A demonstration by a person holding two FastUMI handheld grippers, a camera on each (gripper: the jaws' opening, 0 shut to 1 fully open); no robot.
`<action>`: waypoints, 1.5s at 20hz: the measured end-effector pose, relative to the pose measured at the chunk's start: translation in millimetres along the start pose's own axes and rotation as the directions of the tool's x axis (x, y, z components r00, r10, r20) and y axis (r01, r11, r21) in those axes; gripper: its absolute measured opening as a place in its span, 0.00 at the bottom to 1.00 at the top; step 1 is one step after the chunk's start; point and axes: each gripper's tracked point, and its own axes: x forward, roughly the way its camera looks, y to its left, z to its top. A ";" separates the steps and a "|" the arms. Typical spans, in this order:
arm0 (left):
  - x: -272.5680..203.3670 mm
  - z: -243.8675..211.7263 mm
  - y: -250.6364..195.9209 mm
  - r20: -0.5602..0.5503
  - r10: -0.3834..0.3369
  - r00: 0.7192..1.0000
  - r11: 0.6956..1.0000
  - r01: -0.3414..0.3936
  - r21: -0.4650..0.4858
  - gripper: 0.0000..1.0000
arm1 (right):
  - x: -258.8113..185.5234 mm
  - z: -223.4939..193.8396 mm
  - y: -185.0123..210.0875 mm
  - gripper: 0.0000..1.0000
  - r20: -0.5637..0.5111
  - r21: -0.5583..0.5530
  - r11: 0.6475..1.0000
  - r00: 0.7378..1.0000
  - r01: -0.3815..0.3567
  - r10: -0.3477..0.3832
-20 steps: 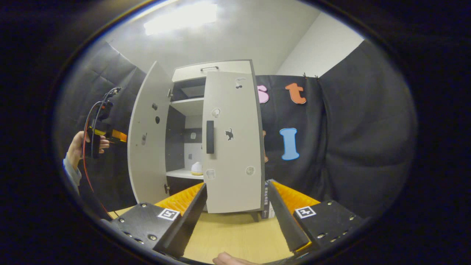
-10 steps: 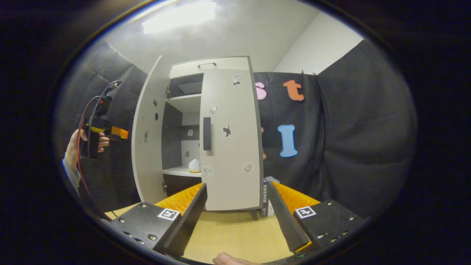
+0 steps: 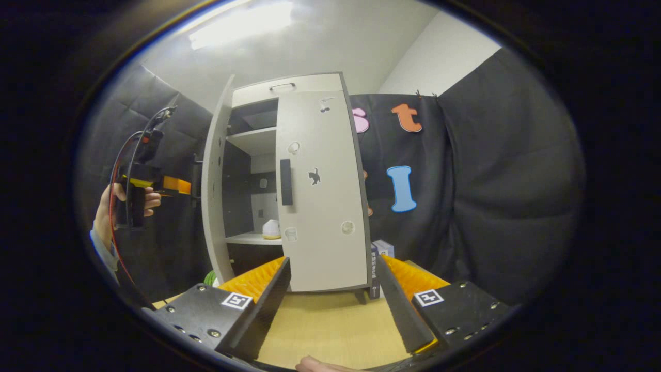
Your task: Grab one shoe with the right hand and put it into the shoe cabinet, grab the other shoe with the left hand and put it into the shoe cabinet; then close the right door with the right hand and the left door with the left hand.
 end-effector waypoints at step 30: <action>-68.7 -34.2 -50.1 0.071 -0.078 0.994 0.997 0.077 0.007 0.94 | -18.7 27.7 31.5 0.94 0.062 -0.069 0.994 0.995 0.082 -0.078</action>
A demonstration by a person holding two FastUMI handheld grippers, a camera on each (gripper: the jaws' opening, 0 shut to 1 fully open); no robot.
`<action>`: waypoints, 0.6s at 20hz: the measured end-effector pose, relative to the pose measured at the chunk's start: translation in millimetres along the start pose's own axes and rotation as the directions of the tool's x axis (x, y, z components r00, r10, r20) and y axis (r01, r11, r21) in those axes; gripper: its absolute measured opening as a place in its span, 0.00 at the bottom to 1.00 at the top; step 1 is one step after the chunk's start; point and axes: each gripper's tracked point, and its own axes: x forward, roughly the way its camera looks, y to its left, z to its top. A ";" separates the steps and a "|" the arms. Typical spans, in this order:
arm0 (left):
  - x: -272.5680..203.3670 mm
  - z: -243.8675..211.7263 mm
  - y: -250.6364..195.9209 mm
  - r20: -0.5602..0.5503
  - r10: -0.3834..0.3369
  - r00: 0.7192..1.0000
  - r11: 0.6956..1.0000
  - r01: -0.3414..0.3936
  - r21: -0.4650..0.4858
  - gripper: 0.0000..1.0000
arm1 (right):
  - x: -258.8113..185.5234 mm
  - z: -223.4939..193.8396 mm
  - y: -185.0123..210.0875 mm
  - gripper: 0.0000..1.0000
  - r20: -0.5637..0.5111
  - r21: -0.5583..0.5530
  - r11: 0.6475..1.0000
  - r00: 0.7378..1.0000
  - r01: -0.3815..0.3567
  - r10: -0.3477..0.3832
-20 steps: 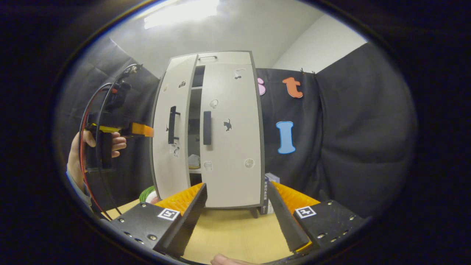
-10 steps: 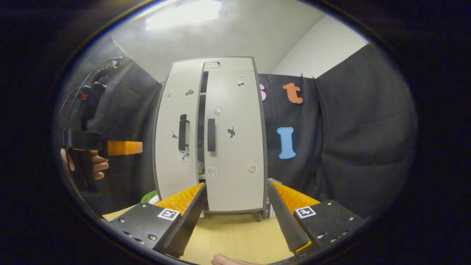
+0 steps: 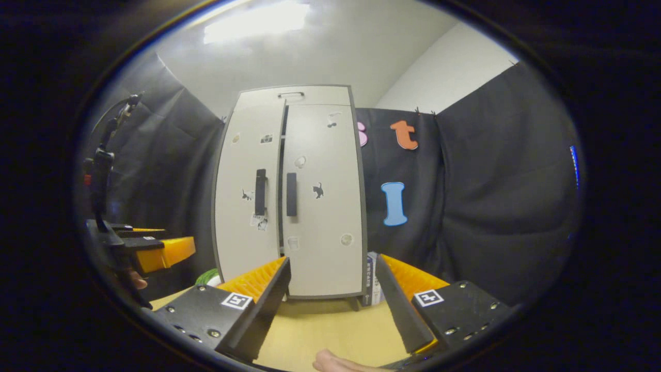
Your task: Grab one shoe with the right hand and put it into the shoe cabinet, grab the other shoe with the left hand and put it into the shoe cabinet; then close the right door with the right hand and the left door with the left hand.
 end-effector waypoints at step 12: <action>-15.3 1.4 10.8 0.010 0.032 0.999 0.999 -0.033 0.012 0.98 | 1.3 7.7 19.4 0.95 0.021 -0.024 0.999 0.999 -0.031 0.032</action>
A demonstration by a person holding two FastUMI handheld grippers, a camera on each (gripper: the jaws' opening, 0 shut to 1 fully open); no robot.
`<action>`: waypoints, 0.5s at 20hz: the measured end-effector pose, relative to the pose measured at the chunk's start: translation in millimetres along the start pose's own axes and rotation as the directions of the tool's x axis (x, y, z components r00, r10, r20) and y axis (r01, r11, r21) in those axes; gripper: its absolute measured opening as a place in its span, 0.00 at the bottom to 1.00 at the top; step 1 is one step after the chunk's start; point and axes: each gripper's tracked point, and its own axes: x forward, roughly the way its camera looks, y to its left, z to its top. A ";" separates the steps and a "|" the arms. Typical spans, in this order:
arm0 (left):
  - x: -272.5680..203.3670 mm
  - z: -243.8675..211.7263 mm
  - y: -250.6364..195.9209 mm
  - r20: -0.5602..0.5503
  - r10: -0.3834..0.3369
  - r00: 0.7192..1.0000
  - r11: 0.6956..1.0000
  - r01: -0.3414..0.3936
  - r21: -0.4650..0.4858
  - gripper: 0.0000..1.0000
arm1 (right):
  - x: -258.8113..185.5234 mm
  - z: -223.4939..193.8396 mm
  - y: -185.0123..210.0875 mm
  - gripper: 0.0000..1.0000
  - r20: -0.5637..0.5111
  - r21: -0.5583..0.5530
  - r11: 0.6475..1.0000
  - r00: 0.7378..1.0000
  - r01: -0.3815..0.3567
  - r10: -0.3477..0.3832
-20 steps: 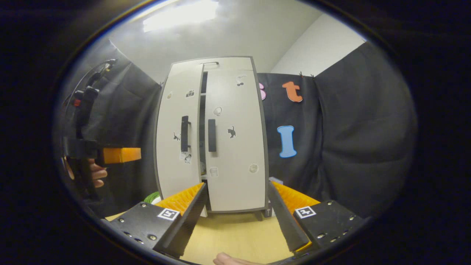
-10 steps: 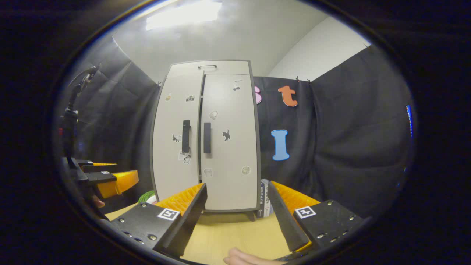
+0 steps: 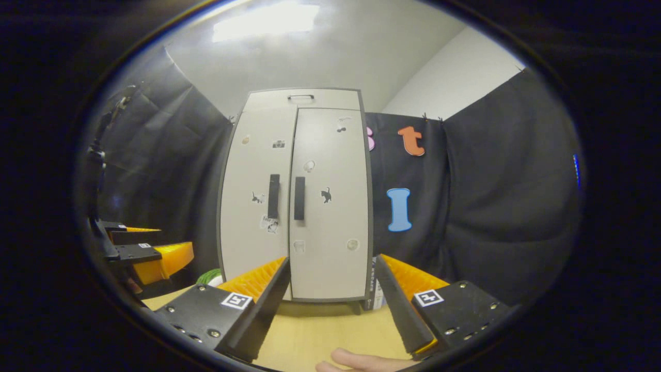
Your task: Grab one shoe with the right hand and put it into the shoe cabinet, grab the other shoe with the left hand and put it into the shoe cabinet; then close the right door with the right hand and the left door with the left hand.
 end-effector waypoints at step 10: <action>-9.0 2.5 -1.0 0.013 0.014 1.000 0.999 -0.014 -0.029 0.98 | 4.6 -1.8 -4.1 0.95 -0.018 0.004 1.000 1.000 0.023 -0.023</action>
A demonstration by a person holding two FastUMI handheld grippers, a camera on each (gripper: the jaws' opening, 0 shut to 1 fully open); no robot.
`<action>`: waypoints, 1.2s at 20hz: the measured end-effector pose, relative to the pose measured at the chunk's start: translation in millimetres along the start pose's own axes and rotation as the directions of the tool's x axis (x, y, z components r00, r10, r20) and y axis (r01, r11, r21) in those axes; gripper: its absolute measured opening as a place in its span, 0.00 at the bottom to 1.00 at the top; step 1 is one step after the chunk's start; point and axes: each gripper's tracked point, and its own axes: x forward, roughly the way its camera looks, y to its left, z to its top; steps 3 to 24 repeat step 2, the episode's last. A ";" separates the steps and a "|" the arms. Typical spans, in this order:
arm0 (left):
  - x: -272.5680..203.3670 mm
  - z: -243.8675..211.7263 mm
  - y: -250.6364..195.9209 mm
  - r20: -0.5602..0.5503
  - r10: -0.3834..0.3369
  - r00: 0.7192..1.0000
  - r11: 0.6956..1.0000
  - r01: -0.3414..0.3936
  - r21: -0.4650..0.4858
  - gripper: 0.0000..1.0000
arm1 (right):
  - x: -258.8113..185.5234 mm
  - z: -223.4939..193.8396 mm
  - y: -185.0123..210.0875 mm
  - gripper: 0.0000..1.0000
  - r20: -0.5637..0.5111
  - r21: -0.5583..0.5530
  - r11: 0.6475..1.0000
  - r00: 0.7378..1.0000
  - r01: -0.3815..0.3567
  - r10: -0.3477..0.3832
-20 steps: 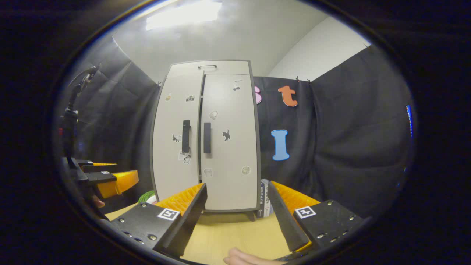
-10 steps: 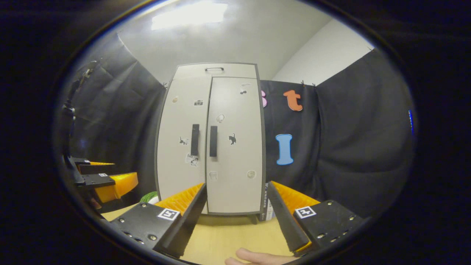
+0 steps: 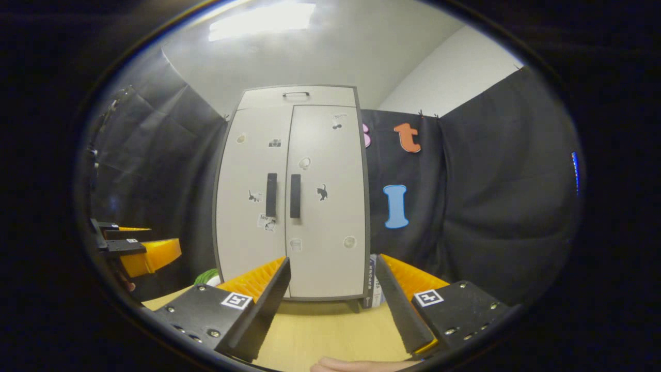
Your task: Grab one shoe with the right hand and put it into the shoe cabinet, grab the other shoe with the left hand and put it into the shoe cabinet; then close the right door with the right hand and the left door with the left hand.
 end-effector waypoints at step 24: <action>-1.3 -0.5 -0.2 0.004 0.008 1.000 1.000 -0.008 0.009 0.98 | -0.2 -1.1 -0.1 0.98 0.000 -0.001 1.000 1.000 -0.004 0.004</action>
